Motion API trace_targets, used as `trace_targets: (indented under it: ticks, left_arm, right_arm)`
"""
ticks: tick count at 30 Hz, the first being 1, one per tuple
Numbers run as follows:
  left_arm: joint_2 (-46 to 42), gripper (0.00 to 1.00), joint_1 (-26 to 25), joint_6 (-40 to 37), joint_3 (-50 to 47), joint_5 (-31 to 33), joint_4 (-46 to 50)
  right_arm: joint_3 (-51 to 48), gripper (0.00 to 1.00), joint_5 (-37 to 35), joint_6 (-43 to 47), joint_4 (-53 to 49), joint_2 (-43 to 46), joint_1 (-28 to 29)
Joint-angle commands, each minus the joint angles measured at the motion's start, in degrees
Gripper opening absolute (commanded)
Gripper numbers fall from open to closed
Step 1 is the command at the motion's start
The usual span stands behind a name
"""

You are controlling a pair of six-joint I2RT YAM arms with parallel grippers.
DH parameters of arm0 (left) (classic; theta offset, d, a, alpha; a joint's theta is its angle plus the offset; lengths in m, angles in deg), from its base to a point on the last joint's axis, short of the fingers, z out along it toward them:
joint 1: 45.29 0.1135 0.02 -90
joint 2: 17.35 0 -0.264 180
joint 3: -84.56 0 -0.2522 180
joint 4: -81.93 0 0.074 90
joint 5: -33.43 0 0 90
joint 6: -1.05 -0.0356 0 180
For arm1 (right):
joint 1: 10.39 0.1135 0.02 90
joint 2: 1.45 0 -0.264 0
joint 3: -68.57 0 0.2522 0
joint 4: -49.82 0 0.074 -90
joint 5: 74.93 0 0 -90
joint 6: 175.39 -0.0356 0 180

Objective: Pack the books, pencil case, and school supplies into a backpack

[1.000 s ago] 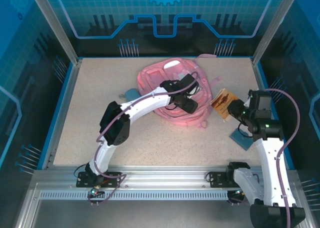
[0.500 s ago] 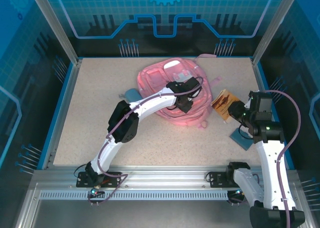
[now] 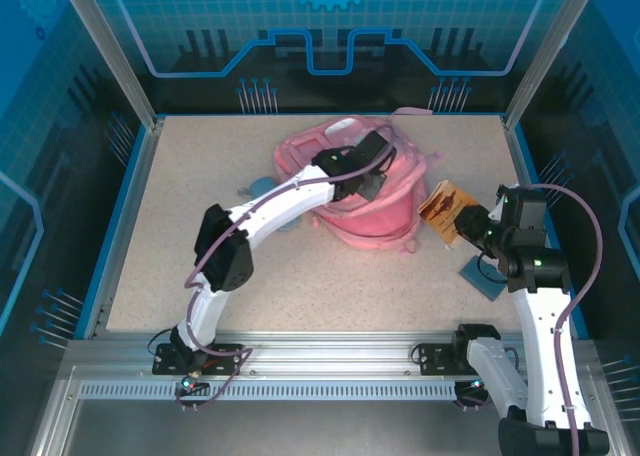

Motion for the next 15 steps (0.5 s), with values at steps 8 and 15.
trace_targets:
  ticks: [8,15]
  left_arm:
    - [-10.3,0.0,2.5,7.5,-2.0,-2.4,-11.5]
    - [-12.0,0.0,2.7,9.6,-1.9,-6.2,-11.8]
  right_arm:
    - [-7.8,0.09,25.6,-9.1,19.4,-2.9,-0.7]
    - [-13.8,0.09,26.7,-18.7,40.3,-11.1,3.6]
